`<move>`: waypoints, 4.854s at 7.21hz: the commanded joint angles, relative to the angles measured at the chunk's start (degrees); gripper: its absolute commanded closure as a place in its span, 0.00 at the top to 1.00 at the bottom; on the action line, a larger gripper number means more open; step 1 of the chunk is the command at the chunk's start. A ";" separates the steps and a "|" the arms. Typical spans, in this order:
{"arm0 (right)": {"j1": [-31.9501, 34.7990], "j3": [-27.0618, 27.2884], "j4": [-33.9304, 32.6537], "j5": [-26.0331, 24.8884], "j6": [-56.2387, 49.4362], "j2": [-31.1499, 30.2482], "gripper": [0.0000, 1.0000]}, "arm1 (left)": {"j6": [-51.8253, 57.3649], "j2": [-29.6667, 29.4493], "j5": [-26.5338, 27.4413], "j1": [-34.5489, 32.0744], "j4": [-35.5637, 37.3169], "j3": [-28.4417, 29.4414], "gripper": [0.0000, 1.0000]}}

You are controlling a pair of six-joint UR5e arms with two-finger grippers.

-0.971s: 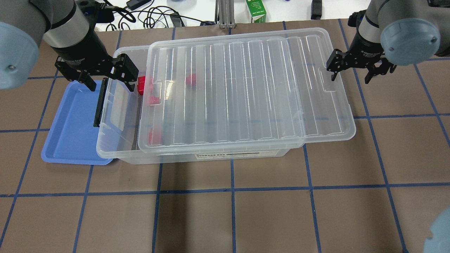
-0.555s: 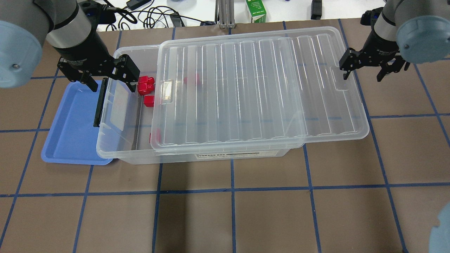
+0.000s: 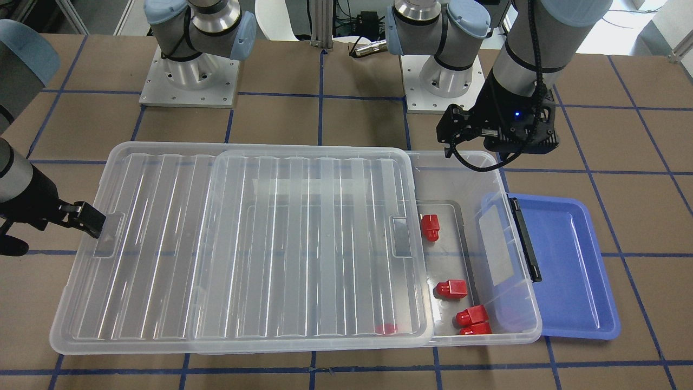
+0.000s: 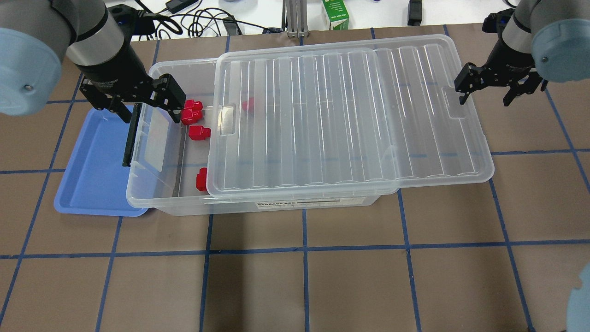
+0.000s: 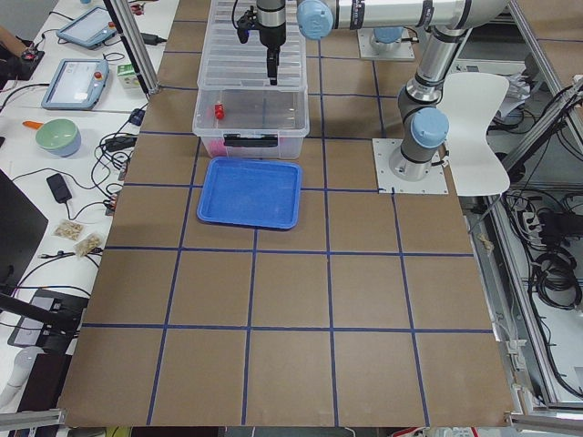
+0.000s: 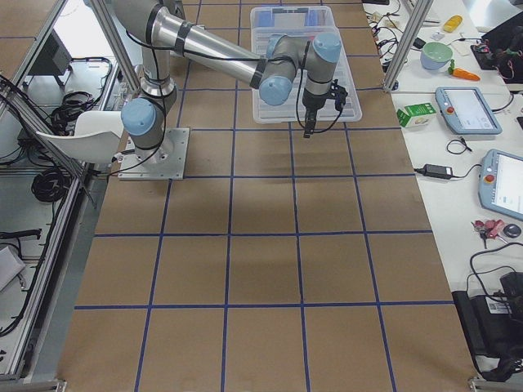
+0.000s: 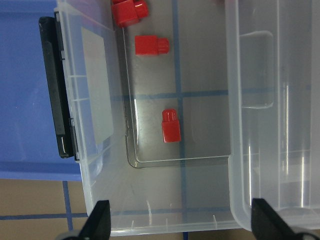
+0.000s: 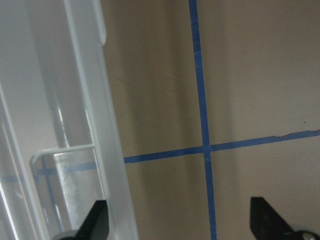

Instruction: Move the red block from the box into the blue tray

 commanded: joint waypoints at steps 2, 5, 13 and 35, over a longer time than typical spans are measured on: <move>-2.78 -0.06 0.00 -0.33 -4.44 0.05 1.00 | 0.00 -1.86 -0.17 0.03 6.72 -5.02 1.00; -2.96 -0.24 0.00 -1.56 -5.08 0.14 1.00 | 0.17 -2.83 -0.34 -0.05 16.74 -13.02 1.00; -2.35 -5.48 8.02 -0.51 -5.61 -4.50 1.00 | -3.43 -9.59 -0.52 -1.55 34.51 -23.93 1.00; 8.20 -12.10 17.49 -0.85 -0.34 -6.45 1.00 | 14.18 -8.10 0.70 12.83 5.09 1.55 0.08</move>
